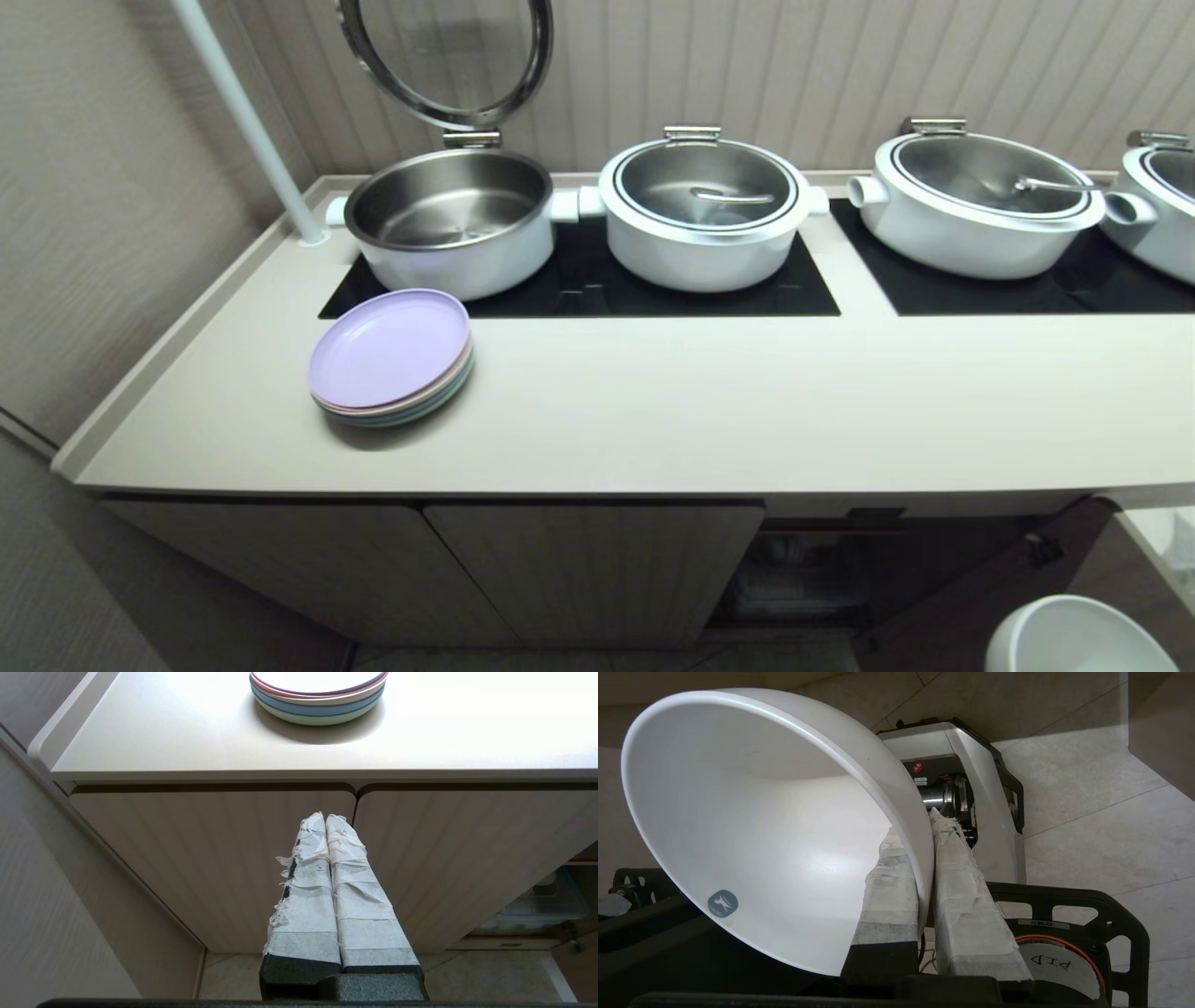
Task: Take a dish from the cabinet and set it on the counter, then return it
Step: Place it on the table
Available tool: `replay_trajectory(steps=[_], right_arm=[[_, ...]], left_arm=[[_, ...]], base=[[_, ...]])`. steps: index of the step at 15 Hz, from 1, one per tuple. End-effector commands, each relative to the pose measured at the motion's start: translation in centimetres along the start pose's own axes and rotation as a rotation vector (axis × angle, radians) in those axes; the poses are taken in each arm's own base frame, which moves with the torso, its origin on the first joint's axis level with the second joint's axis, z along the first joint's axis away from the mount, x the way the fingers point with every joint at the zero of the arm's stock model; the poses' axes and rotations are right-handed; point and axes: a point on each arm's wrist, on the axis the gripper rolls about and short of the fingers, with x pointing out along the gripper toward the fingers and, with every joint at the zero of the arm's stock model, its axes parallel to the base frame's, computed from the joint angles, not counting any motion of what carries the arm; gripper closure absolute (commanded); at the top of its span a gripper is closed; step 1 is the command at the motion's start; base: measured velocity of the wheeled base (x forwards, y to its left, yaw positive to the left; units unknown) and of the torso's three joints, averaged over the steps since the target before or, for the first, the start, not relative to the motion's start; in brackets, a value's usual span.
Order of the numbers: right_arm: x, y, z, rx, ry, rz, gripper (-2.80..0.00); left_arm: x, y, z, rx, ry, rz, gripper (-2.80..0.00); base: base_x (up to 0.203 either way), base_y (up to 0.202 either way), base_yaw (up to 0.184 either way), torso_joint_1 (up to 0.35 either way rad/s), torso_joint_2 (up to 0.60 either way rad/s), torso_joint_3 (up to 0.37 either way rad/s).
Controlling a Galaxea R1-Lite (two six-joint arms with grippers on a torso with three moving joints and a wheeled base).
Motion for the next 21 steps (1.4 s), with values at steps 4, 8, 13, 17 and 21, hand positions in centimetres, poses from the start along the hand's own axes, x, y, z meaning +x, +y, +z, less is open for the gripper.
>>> replay_trajectory(steps=[4,8,13,17,21], right_arm=[[-0.04,-0.22,-0.11,-0.020,0.008,-0.011,0.00],[-0.10,-0.18,-0.07,-0.025,0.003,-0.012,0.00],[-0.18,-0.20,-0.40,-0.023,0.002,-0.011,0.00],[-0.12,-0.22,-0.26,-0.020,0.001,-0.014,0.00],[0.00,-0.20,-0.04,-0.024,0.002,-0.010,0.00]], left_arm=[[0.00,0.00,0.00,0.000,-0.001,0.000,0.00],[0.00,0.00,0.00,0.000,-0.001,0.000,0.00],[0.00,0.00,0.00,0.000,-0.001,0.000,0.00],[0.00,0.00,0.00,0.000,-0.001,0.000,0.00],[0.00,0.00,0.00,0.000,-0.001,0.000,0.00]], base=[[0.000,0.000,0.000,0.000,0.00,0.000],[0.000,0.000,0.000,0.000,0.00,0.000],[0.000,0.000,0.000,0.000,0.00,0.000],[0.000,0.000,0.000,0.000,0.00,0.000],[0.000,0.000,0.000,0.000,0.00,0.000]])
